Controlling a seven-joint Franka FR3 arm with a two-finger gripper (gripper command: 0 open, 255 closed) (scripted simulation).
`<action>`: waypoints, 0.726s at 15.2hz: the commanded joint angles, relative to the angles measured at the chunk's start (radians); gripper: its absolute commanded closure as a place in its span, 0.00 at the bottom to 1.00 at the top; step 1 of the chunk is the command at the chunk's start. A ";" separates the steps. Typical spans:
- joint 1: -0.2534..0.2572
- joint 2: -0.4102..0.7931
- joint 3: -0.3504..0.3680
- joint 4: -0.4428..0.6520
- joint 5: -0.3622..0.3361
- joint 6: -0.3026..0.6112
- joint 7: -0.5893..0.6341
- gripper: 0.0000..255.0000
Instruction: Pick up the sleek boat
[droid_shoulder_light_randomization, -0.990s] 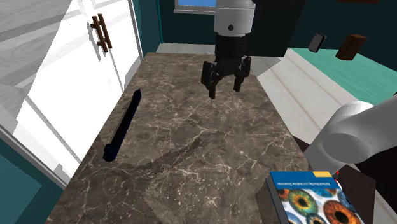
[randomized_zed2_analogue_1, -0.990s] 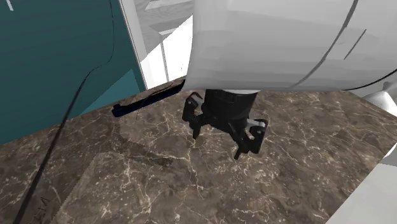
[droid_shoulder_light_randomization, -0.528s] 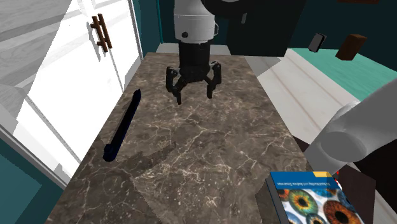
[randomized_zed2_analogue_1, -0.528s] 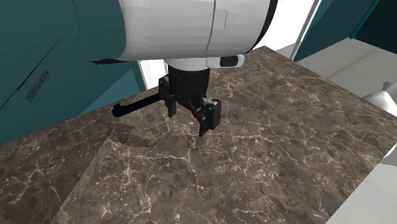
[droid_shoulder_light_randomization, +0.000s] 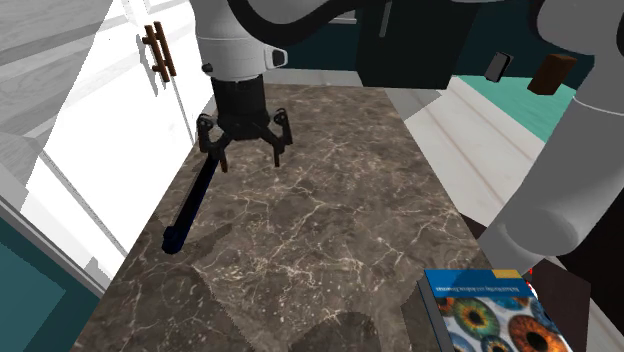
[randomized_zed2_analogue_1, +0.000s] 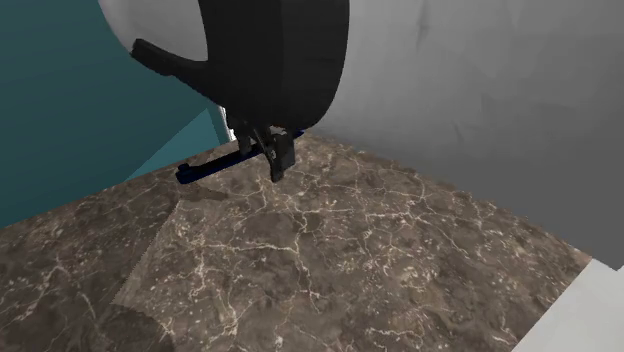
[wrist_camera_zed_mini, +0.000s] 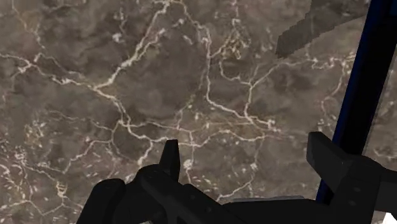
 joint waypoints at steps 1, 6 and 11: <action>0.049 0.132 0.004 0.119 -0.096 -0.020 0.109 0.00; 0.229 0.403 -0.060 0.448 -0.259 -0.121 0.283 0.00; 0.284 0.488 -0.090 0.534 -0.297 -0.125 0.320 0.00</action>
